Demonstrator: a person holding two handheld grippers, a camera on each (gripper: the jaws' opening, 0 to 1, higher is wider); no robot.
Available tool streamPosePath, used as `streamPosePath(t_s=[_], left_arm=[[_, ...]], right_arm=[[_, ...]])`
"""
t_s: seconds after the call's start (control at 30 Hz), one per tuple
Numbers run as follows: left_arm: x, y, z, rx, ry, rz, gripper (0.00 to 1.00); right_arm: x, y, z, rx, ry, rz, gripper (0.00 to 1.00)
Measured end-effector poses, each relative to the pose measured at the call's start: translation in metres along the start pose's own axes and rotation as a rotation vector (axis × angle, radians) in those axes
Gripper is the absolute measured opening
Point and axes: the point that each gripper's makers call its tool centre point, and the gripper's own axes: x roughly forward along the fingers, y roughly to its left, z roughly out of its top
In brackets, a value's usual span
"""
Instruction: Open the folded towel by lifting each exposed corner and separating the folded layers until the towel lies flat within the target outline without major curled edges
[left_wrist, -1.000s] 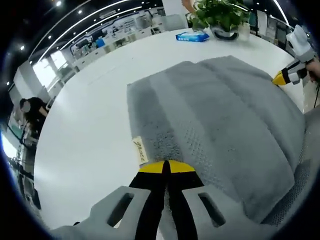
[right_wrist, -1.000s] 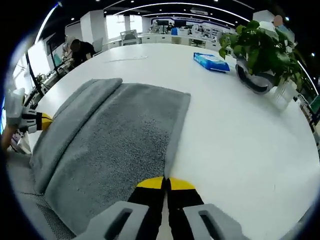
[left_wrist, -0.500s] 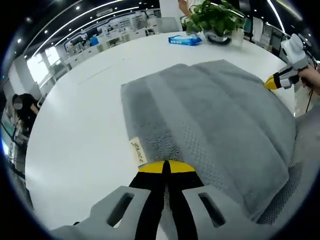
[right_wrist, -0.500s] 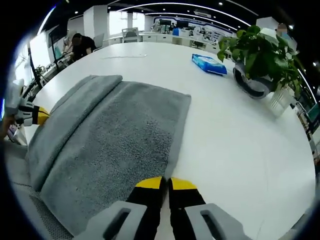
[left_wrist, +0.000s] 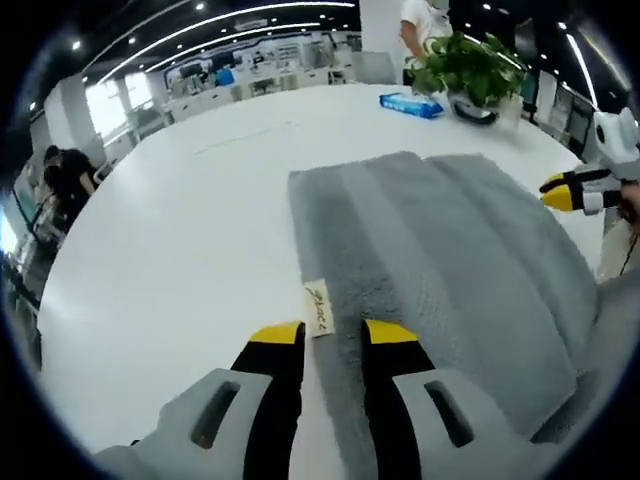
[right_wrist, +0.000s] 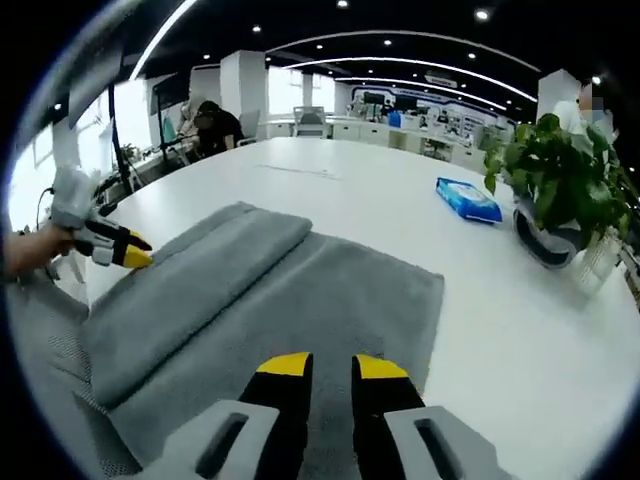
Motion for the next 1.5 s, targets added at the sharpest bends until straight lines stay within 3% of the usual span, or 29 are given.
streamPosePath(t_s=[0.1, 0.23, 0.3, 0.37, 0.43, 0.63, 0.67, 0.7, 0.73, 0.87, 0.97, 1.0, 1.07, 1.1, 1.23, 1.4, 1.5], left_arm=[[-0.002, 0.009, 0.004, -0.044, -0.029, 0.024, 0.25], [0.0, 0.006, 0.003, -0.167, -0.029, -0.02, 0.21], [0.004, 0.004, 0.001, -0.128, -0.011, -0.006, 0.2], [0.006, -0.003, 0.005, 0.032, -0.027, -0.014, 0.16], [0.006, -0.006, 0.005, 0.094, -0.023, -0.004, 0.13], [0.007, -0.006, 0.004, 0.083, -0.018, -0.02, 0.02], [0.007, -0.005, 0.004, 0.082, -0.015, -0.014, 0.0], [0.006, 0.005, -0.006, 0.098, 0.034, 0.04, 0.0], [0.008, 0.005, -0.002, 0.131, 0.006, 0.03, 0.0], [0.007, 0.003, -0.001, 0.101, 0.008, 0.023, 0.0], [0.011, 0.011, 0.002, 0.074, -0.019, 0.048, 0.09], [0.009, 0.012, 0.002, 0.041, -0.024, 0.051, 0.11], [0.011, 0.005, 0.0, -0.1, -0.027, -0.004, 0.1], [0.012, 0.008, 0.0, -0.123, -0.022, 0.0, 0.1], [0.013, 0.01, 0.006, -0.073, -0.037, -0.011, 0.11], [0.015, 0.01, 0.008, -0.152, -0.033, -0.067, 0.06], [0.016, 0.008, 0.008, -0.076, -0.017, -0.071, 0.04]], right_arm=[[0.003, 0.002, -0.002, -0.019, 0.012, 0.001, 0.06], [0.005, 0.0, -0.009, -0.005, 0.041, 0.003, 0.05], [0.004, -0.001, -0.011, -0.005, 0.048, -0.001, 0.01], [0.004, -0.003, -0.016, -0.03, 0.068, -0.005, 0.0], [0.005, -0.003, -0.022, -0.072, 0.098, -0.008, 0.0], [0.007, -0.001, -0.028, -0.109, 0.128, -0.001, 0.0], [0.006, -0.001, -0.028, -0.099, 0.129, -0.002, 0.0], [0.006, -0.002, -0.029, -0.077, 0.123, -0.001, 0.0], [0.006, -0.003, -0.029, -0.068, 0.121, 0.0, 0.0], [0.006, -0.003, -0.029, -0.038, 0.117, 0.0, 0.0], [0.005, -0.002, -0.03, -0.04, 0.117, 0.0, 0.0], [0.005, -0.002, -0.03, -0.042, 0.117, 0.0, 0.0], [0.005, -0.002, -0.03, -0.04, 0.117, 0.002, 0.0], [0.005, -0.003, -0.029, -0.036, 0.117, 0.002, 0.0], [0.005, -0.003, -0.029, -0.032, 0.117, 0.003, 0.0], [0.005, -0.002, -0.029, -0.03, 0.117, 0.003, 0.0], [0.006, -0.002, -0.029, -0.031, 0.117, 0.001, 0.0]])
